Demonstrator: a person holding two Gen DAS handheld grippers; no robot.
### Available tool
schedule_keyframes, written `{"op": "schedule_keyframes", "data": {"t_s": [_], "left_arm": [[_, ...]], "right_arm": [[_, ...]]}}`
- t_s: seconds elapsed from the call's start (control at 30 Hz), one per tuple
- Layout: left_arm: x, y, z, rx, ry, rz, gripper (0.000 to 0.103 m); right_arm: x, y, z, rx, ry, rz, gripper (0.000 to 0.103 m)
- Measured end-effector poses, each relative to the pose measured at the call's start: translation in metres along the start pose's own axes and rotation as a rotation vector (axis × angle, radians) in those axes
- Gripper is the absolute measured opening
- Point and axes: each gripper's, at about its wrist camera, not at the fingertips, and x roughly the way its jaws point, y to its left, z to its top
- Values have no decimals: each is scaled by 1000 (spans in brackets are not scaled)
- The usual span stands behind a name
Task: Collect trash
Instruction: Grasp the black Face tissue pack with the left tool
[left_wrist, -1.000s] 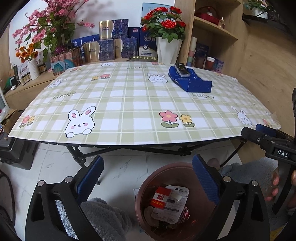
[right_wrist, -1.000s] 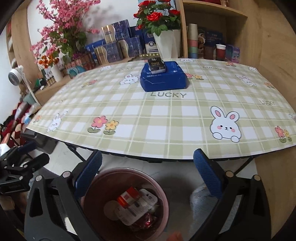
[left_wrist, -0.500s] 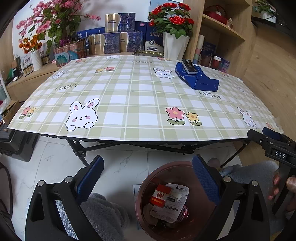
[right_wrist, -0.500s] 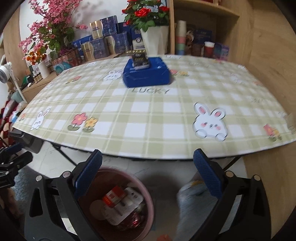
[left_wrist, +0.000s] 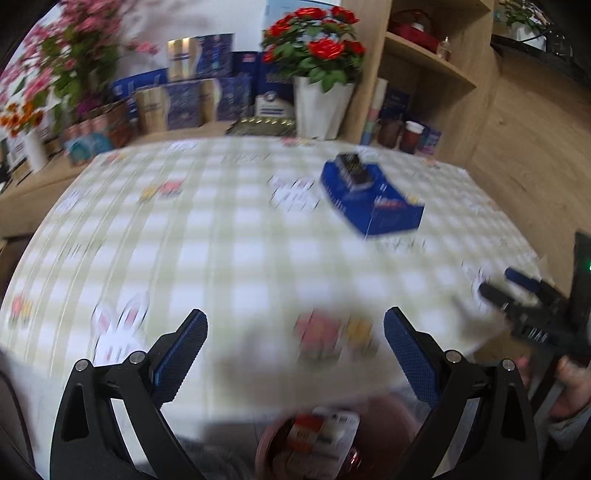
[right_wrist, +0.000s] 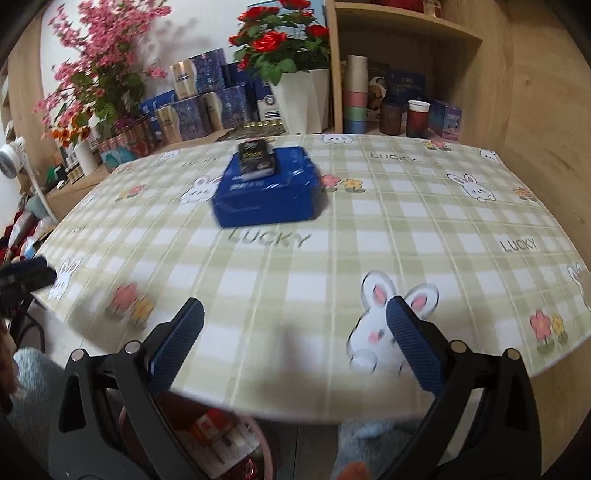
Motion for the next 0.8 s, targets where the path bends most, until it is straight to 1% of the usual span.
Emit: {"op": "schedule_keyframes", "data": {"t_s": [0.1, 0.17, 0.27, 0.3, 0.33, 0.4, 0.43, 0.47, 0.53, 0.57, 0.7, 0.73, 0.8], "left_arm": [[31, -13, 43, -18, 26, -57, 94], [55, -27, 69, -18, 34, -73, 94], [92, -52, 103, 15, 39, -68, 94], [109, -63, 115, 24, 47, -60, 94], [121, -68, 122, 24, 55, -54, 94], [147, -77, 139, 11, 72, -32, 93], [164, -81, 148, -4, 79, -7, 92], [174, -83, 153, -11, 84, 8, 90], [195, -87, 163, -14, 101, 28, 90], [206, -90, 167, -10, 109, 52, 89], [239, -97, 172, 23, 152, 127, 88], [244, -97, 171, 27, 160, 138, 88], [254, -99, 169, 47, 171, 183, 87]], "right_arm": [[15, -18, 17, 58, -9, 3, 97], [24, -31, 27, 101, -8, 8, 97], [37, -46, 39, 132, 10, 18, 97], [41, -50, 43, 135, 20, 12, 97], [45, -54, 46, 138, 27, -14, 97], [48, -60, 49, 137, 35, -55, 97], [50, -65, 50, 143, 37, -63, 97], [51, -69, 50, 153, 38, -61, 97], [54, -79, 50, 181, 48, -62, 97], [55, -83, 49, 190, 53, -59, 97], [59, -91, 47, 200, 65, -60, 97], [61, -93, 47, 200, 65, -57, 97], [62, -93, 46, 197, 66, -60, 97]]}}
